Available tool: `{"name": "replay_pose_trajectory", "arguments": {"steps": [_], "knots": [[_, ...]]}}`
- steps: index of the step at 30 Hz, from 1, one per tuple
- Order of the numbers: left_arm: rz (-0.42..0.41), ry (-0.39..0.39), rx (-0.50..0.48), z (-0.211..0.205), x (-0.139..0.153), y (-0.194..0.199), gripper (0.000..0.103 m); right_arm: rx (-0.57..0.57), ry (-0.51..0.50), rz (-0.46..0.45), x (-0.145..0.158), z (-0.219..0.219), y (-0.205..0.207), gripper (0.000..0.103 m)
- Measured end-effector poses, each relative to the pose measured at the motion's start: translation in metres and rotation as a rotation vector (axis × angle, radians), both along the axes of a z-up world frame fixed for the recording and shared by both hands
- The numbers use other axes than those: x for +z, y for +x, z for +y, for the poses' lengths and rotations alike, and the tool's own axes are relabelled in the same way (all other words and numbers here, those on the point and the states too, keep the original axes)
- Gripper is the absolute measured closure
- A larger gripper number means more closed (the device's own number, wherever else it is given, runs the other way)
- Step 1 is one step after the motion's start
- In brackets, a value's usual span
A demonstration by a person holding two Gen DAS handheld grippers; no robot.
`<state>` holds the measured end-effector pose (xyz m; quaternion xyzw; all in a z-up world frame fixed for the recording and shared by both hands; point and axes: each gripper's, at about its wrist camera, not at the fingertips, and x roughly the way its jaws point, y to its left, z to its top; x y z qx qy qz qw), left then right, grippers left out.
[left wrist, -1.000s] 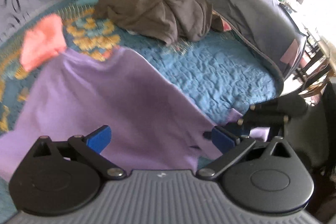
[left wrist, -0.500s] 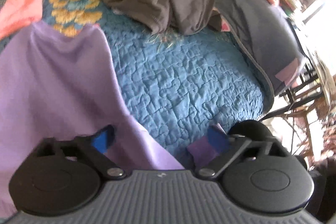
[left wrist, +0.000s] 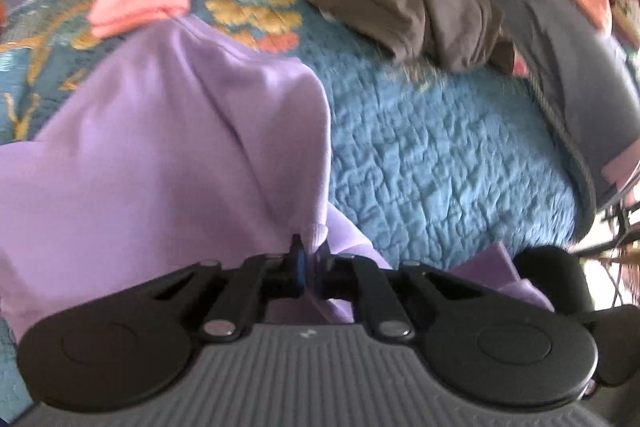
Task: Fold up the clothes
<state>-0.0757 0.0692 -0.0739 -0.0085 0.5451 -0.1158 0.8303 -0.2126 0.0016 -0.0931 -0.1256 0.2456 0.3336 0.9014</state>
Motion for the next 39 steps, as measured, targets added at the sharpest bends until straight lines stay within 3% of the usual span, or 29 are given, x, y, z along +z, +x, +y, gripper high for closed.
{"name": "replay_pose_trajectory", "arguments": {"steps": [3, 5, 11, 18, 20, 24, 28, 37, 39], "knots": [[-0.076, 0.037, 0.047, 0.016, 0.018, -0.014, 0.098, 0.017, 0.042, 0.046, 0.005, -0.004, 0.002, 0.093], [-0.095, 0.043, 0.088, 0.034, 0.027, -0.022, 0.098, 0.033, 0.062, 0.081, 0.008, -0.009, 0.006, 0.083], [-0.134, 0.132, 0.207, 0.095, 0.043, -0.048, 0.098, 0.07, -0.107, -0.056, 0.006, 0.002, 0.052, 0.069], [-0.202, 0.228, 0.21, 0.121, 0.066, -0.082, 0.098, 0.139, -0.315, -0.213, -0.002, 0.024, 0.11, 0.064], [-0.224, 0.227, 0.222, 0.128, 0.076, -0.086, 0.098, 0.194, -0.344, -0.193, -0.01, 0.042, 0.141, 0.062], [-0.258, 0.247, 0.277, 0.153, 0.096, -0.087, 0.098, 0.161, -0.324, -0.141, -0.024, 0.067, 0.2, 0.06], [-0.276, 0.299, 0.358, 0.194, 0.114, -0.085, 0.097, 0.128, -0.3, -0.146, -0.032, 0.084, 0.24, 0.056], [-0.303, 0.424, 0.543, 0.29, 0.135, -0.086, 0.096, 0.316, -0.309, -0.219, -0.041, 0.141, 0.261, 0.05], [-0.305, 0.436, 0.565, 0.302, 0.136, -0.086, 0.096, 0.318, -0.267, -0.186, -0.039, 0.153, 0.271, 0.049]]}}
